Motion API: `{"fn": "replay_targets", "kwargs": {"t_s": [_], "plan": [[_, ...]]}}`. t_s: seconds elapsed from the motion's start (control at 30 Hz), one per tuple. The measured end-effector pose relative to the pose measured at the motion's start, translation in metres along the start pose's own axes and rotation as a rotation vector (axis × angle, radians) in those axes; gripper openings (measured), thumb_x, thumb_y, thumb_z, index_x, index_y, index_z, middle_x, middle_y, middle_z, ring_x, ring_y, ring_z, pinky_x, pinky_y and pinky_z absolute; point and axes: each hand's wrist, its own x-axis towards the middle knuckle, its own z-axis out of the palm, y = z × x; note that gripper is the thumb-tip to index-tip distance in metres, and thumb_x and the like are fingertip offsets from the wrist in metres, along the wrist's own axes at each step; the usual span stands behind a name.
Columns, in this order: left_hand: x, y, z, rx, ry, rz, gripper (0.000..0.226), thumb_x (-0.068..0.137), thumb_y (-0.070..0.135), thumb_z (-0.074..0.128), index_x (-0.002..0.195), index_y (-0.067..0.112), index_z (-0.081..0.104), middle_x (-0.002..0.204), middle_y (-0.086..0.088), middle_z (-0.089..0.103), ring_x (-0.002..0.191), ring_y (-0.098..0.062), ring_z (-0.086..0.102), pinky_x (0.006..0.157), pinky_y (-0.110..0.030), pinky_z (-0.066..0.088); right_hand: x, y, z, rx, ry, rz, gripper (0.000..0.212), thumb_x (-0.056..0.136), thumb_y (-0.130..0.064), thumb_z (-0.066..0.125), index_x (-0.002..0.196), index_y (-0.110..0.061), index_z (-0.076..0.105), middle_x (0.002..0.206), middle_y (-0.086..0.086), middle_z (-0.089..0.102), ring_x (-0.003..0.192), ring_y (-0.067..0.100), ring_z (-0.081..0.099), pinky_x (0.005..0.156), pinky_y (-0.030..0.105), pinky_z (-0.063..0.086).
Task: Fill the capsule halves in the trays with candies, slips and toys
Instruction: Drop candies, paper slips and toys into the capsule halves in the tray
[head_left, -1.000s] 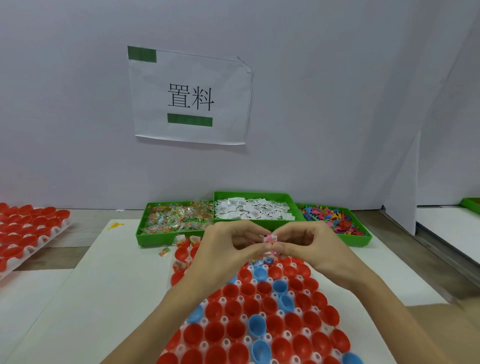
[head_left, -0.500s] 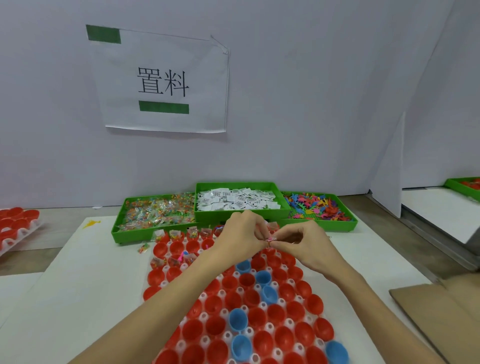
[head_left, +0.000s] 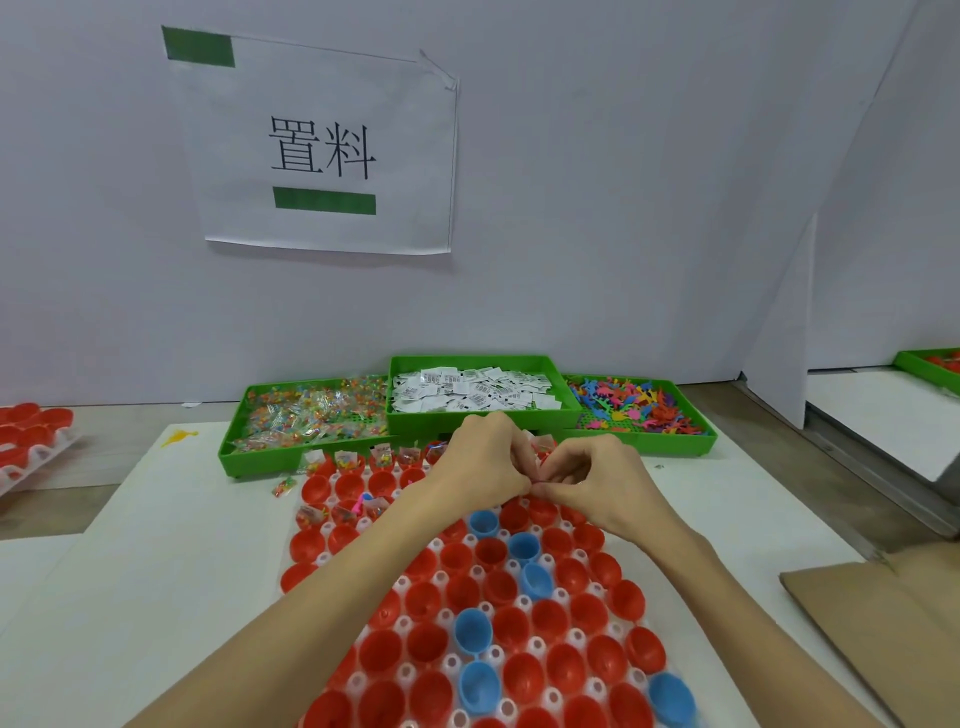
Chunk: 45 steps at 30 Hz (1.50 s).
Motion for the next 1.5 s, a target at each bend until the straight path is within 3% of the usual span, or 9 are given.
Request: {"fn": "replay_targets", "kwargs": {"t_s": [0.27, 0.6, 0.77, 0.87, 1.0, 1.13, 1.27, 1.4, 1.5], "plan": [[-0.001, -0.001, -0.001, 0.036, 0.004, 0.026, 0.013, 0.084, 0.002, 0.077, 0.091, 0.011, 0.083, 0.093, -0.007, 0.079, 0.09, -0.018, 0.073, 0.087, -0.034, 0.06, 0.004, -0.001, -0.011, -0.041, -0.08, 0.004, 0.009, 0.082, -0.018, 0.084, 0.087, -0.026, 0.084, 0.078, -0.013, 0.077, 0.075, -0.003, 0.07, 0.074, 0.016, 0.057], [0.003, 0.0, 0.006, 0.038, 0.05, 0.007, 0.01, 0.081, 0.006, 0.079, 0.088, 0.013, 0.083, 0.092, -0.007, 0.077, 0.093, -0.023, 0.072, 0.089, -0.039, 0.059, 0.007, -0.004, 0.004, -0.1, -0.044, 0.07, 0.014, 0.074, -0.009, 0.083, 0.079, -0.022, 0.08, 0.072, -0.011, 0.072, 0.063, -0.006, 0.063, 0.058, 0.007, 0.046], [0.005, 0.001, 0.009, 0.071, 0.047, -0.021, 0.009, 0.077, 0.013, 0.085, 0.081, 0.015, 0.078, 0.089, -0.007, 0.075, 0.089, -0.027, 0.07, 0.084, -0.042, 0.06, 0.01, -0.005, -0.005, -0.123, -0.127, 0.052, 0.011, 0.08, -0.016, 0.083, 0.086, -0.025, 0.083, 0.08, -0.012, 0.076, 0.078, -0.001, 0.068, 0.074, 0.016, 0.055], [0.005, 0.002, 0.009, 0.094, 0.033, -0.021, 0.01, 0.076, 0.012, 0.085, 0.078, 0.015, 0.077, 0.087, -0.007, 0.074, 0.087, -0.028, 0.07, 0.082, -0.043, 0.06, 0.01, -0.005, -0.005, -0.118, -0.105, 0.039, 0.01, 0.083, -0.015, 0.081, 0.083, -0.025, 0.082, 0.078, -0.013, 0.075, 0.078, -0.001, 0.067, 0.073, 0.014, 0.053], [0.007, 0.0, 0.008, 0.067, 0.027, -0.021, 0.008, 0.077, 0.008, 0.081, 0.082, 0.013, 0.081, 0.089, -0.009, 0.076, 0.089, -0.027, 0.071, 0.082, -0.04, 0.061, 0.009, -0.005, 0.001, -0.134, -0.088, 0.059, 0.019, 0.078, -0.007, 0.078, 0.08, -0.026, 0.079, 0.075, -0.014, 0.072, 0.073, 0.0, 0.066, 0.063, 0.009, 0.049], [0.003, -0.003, -0.003, 0.03, 0.015, 0.011, 0.011, 0.084, 0.006, 0.076, 0.092, 0.009, 0.083, 0.091, -0.007, 0.079, 0.089, -0.019, 0.073, 0.082, -0.029, 0.059, 0.008, -0.004, 0.001, -0.126, -0.084, 0.052, 0.017, 0.078, -0.009, 0.079, 0.081, -0.026, 0.079, 0.076, -0.009, 0.074, 0.073, 0.003, 0.068, 0.064, 0.012, 0.052], [-0.005, -0.012, -0.025, -0.01, 0.188, 0.025, 0.014, 0.096, 0.02, 0.07, 0.096, 0.011, 0.08, 0.079, 0.005, 0.073, 0.071, -0.002, 0.065, 0.065, -0.01, 0.049, 0.008, -0.004, -0.002, -0.121, -0.064, 0.012, 0.007, 0.086, -0.021, 0.08, 0.091, -0.025, 0.082, 0.079, -0.011, 0.074, 0.076, 0.003, 0.067, 0.065, 0.01, 0.05], [-0.016, -0.051, -0.06, -0.005, 0.488, -0.082, 0.018, 0.101, 0.019, 0.063, 0.099, 0.009, 0.077, 0.08, 0.001, 0.074, 0.068, -0.011, 0.065, 0.062, -0.017, 0.048, 0.006, -0.006, -0.005, -0.066, 0.031, -0.03, 0.009, 0.089, -0.019, 0.077, 0.09, -0.026, 0.082, 0.078, -0.02, 0.071, 0.075, -0.002, 0.065, 0.064, 0.008, 0.048], [-0.018, -0.096, -0.082, 0.146, 0.496, -0.208, 0.018, 0.1, 0.006, 0.06, 0.107, 0.004, 0.076, 0.101, -0.01, 0.077, 0.09, -0.023, 0.07, 0.074, -0.027, 0.05, 0.004, -0.008, -0.004, -0.001, 0.083, -0.036, 0.008, 0.091, -0.02, 0.075, 0.09, -0.027, 0.08, 0.082, -0.015, 0.075, 0.078, 0.0, 0.066, 0.067, 0.01, 0.051]]}}
